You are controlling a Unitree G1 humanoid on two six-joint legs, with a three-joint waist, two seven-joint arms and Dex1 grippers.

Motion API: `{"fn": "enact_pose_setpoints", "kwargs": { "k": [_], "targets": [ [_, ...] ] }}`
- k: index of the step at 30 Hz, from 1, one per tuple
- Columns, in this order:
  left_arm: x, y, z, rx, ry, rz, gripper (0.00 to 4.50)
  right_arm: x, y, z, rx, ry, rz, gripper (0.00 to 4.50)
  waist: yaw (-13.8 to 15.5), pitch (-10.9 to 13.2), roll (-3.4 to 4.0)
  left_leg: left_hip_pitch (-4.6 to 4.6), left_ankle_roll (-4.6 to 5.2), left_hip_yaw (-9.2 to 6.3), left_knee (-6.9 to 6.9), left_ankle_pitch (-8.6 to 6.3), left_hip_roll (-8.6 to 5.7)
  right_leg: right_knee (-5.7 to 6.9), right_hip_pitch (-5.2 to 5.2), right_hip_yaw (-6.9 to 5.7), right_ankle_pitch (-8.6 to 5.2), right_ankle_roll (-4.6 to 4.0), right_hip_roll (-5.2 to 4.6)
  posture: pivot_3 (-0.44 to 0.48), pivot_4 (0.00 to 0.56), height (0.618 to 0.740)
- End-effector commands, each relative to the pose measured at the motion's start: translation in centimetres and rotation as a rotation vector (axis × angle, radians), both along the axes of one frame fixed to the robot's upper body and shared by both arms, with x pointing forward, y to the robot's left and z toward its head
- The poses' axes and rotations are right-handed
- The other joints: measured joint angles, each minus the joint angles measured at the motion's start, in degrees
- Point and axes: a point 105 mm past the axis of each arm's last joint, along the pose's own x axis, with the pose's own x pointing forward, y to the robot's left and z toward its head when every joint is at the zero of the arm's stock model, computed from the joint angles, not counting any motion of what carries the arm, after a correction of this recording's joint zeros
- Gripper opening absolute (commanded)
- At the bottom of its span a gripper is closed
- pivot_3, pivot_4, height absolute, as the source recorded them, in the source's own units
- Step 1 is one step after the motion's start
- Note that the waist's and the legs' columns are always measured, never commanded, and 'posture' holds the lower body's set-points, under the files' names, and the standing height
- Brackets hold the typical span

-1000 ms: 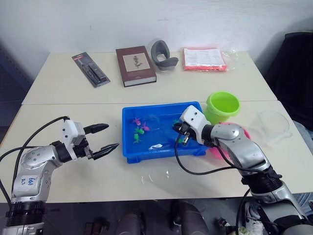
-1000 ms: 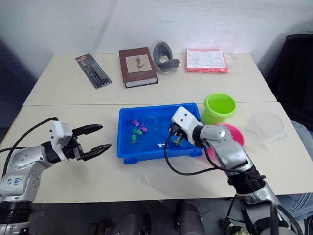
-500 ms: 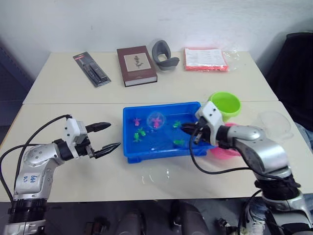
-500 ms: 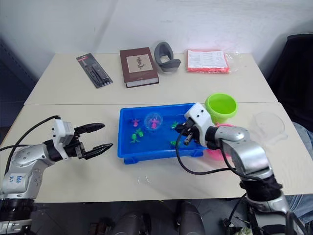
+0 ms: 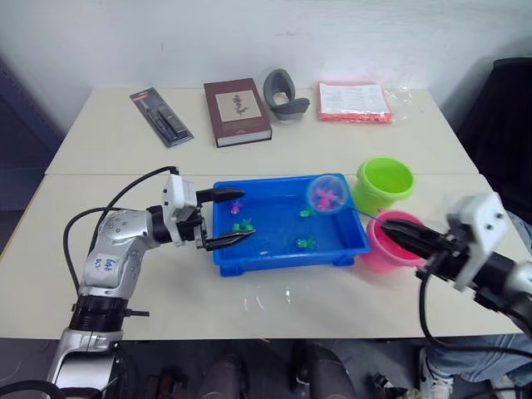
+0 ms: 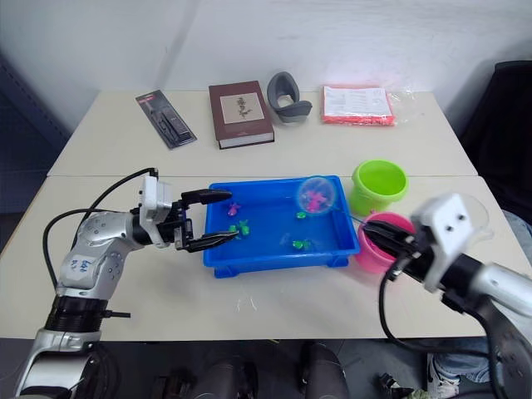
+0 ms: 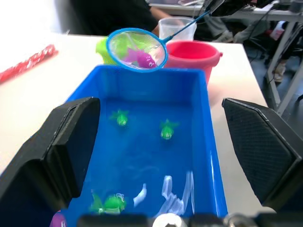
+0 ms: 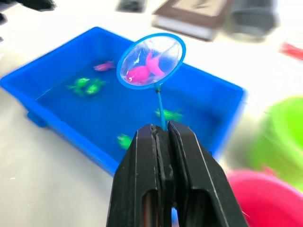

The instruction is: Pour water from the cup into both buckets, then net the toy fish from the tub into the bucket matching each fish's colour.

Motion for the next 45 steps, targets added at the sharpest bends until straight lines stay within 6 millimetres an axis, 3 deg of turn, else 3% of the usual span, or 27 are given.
{"fn": "enact_pose_setpoints", "kwargs": {
  "k": [1,8,14,20,22,26,31,34,37,39,42,45],
  "targets": [
    [0.2,-1.3,0.1,-0.009,-0.009,-0.07,4.44,-2.4,-1.7,1.6,-0.028,-0.117,-0.101,0.0,0.2,0.0,0.0,0.0,0.0,-0.02,0.0,0.0,-0.02,0.0,0.01,0.0,0.0,0.0,0.03,0.0,0.15,0.74],
    [0.7,-3.0,-0.1,-0.017,-0.004,-0.157,4.44,-6.0,-6.2,-0.4,-0.143,-0.116,-0.337,0.0,0.3,0.0,0.0,0.06,0.06,0.0,0.0,0.03,-0.08,-0.04,0.08,0.13,0.06,0.11,0.07,0.0,0.15,0.74],
    [0.4,-4.1,0.0,-0.021,0.008,-0.221,4.44,-6.8,-7.8,-2.6,-0.457,-0.166,-0.336,0.0,0.0,0.0,0.0,0.15,0.07,0.17,-0.03,0.03,-0.09,-0.05,0.07,0.2,0.1,0.18,0.1,0.0,0.15,0.74],
    [0.2,-4.2,0.0,-0.02,0.013,-0.228,4.44,-7.0,-8.5,-3.9,-0.984,-0.391,-0.268,0.0,0.0,0.0,0.01,0.19,0.06,0.23,-0.05,0.03,-0.08,-0.05,0.04,0.3,0.09,0.18,0.12,0.0,0.15,0.74],
    [0.2,-4.1,-0.1,-0.017,0.015,-0.227,4.44,-7.2,-8.5,-3.5,-1.162,-0.534,-0.264,0.0,0.1,0.0,0.01,0.18,0.04,0.23,-0.05,0.04,-0.07,-0.06,0.04,0.42,0.09,0.18,0.12,0.0,0.15,0.74],
    [0.3,-3.7,-0.1,-0.012,0.017,-0.208,4.44,-7.5,-8.0,-5.2,-1.224,-0.573,-0.173,0.0,0.1,0.0,0.01,0.18,0.01,0.23,-0.05,0.05,-0.08,-0.17,0.04,0.52,0.08,0.18,0.12,0.0,0.15,0.74],
    [0.6,-3.4,0.5,-0.041,0.011,-0.176,4.44,-7.8,-8.1,-5.6,-1.267,-0.612,-0.16,0.0,0.0,0.0,0.01,0.21,-0.02,0.27,-0.05,0.06,-0.05,-0.23,0.04,0.61,0.06,0.17,0.17,0.0,0.15,0.74],
    [0.6,-2.5,0.1,-0.015,0.008,-0.152,4.44,-7.1,-7.6,-3.6,-1.062,-0.643,-0.254,0.0,-0.1,0.0,0.01,0.22,-0.02,0.27,-0.05,0.06,-0.03,-0.22,0.04,0.62,0.06,0.16,0.18,0.0,0.15,0.74],
    [1.0,-0.5,-0.5,0.002,0.003,-0.074,4.44,-5.8,-3.8,-2.4,-0.523,-0.558,-0.157,0.0,-0.9,0.0,0.02,0.27,-0.01,0.27,-0.05,0.06,0.05,-0.21,0.05,0.64,0.05,0.14,0.2,0.0,0.15,0.74],
    [1.1,0.6,-0.8,0.026,-0.015,-0.03,4.44,-5.3,-1.7,-2.0,-0.305,-0.461,-0.038,0.0,-1.3,0.0,0.02,0.28,-0.01,0.26,-0.04,0.06,0.16,-0.06,0.05,0.63,0.04,0.1,0.03,0.0,0.15,0.74],
    [1.3,3.1,-0.6,0.032,-0.037,0.075,4.44,-4.1,0.8,-1.6,-0.159,-0.318,0.138,0.0,-1.3,0.0,-0.04,0.27,0.0,0.19,0.0,0.06,0.19,-0.03,0.05,0.53,0.02,0.05,-0.04,0.0,0.15,0.74],
    [1.0,5.2,-0.6,0.041,-0.039,0.164,4.44,-1.3,2.4,-1.1,-0.05,-0.199,0.193,0.0,-1.2,0.0,-0.13,0.25,0.04,0.08,0.05,0.03,0.19,-0.14,0.06,0.38,0.03,0.04,-0.16,0.0,0.15,0.74]
  ]
}}
